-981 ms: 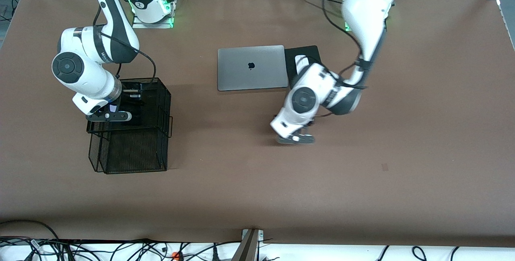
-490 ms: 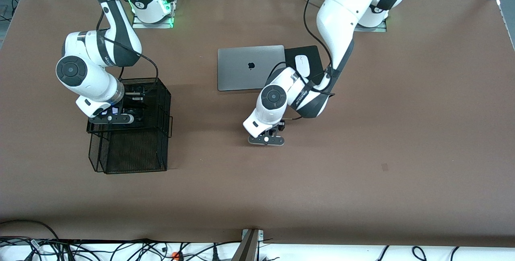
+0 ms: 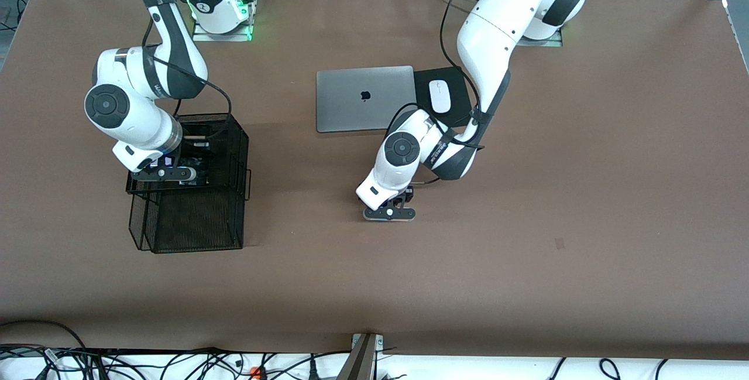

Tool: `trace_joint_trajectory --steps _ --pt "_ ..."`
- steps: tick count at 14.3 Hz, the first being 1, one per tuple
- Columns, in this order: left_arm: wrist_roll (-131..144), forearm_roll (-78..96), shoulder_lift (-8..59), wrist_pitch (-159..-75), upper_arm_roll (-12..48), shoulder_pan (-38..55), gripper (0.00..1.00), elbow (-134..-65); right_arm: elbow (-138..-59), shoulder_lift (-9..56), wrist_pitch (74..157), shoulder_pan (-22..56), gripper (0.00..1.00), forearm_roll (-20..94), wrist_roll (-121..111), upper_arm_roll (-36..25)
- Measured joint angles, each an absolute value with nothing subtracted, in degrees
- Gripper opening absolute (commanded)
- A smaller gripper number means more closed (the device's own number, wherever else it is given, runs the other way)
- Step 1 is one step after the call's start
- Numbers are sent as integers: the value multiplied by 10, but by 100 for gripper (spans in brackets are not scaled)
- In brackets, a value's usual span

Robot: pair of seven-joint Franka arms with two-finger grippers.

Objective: Place phones with both arms
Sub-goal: 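Place the slab in the basket while the left gripper moves the flip, then grasp the small flip phone with the right gripper while the left retracts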

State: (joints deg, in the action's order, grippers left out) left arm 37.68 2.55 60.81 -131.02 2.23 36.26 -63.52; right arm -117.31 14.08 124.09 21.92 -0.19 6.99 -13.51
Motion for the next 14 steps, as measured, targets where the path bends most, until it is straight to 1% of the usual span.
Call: trace_joint_trajectory --steps 1,2,6,9,11,14 --pt "378 26 609 -1312 21 363 100 -635 -1173 141 1241 219 85 -2 70 -135" --pt "379 26 609 -1313 19 363 100 -634 -1173 141 1241 219 99 -2 70 -135" --pt "379 26 609 -1307 13 362 100 -629 -1170 142 1242 219 100 -2 71 -135" --pt "379 25 604 -1251 3 355 100 -616 -1141 141 1234 222 100 -1 71 -135" --pt "371 22 588 -1210 -6 336 100 -615 -1081 141 1176 228 100 17 76 -135" --pt "329 -7 546 -1142 -14 276 100 -641 -959 161 1077 248 100 96 119 -132"
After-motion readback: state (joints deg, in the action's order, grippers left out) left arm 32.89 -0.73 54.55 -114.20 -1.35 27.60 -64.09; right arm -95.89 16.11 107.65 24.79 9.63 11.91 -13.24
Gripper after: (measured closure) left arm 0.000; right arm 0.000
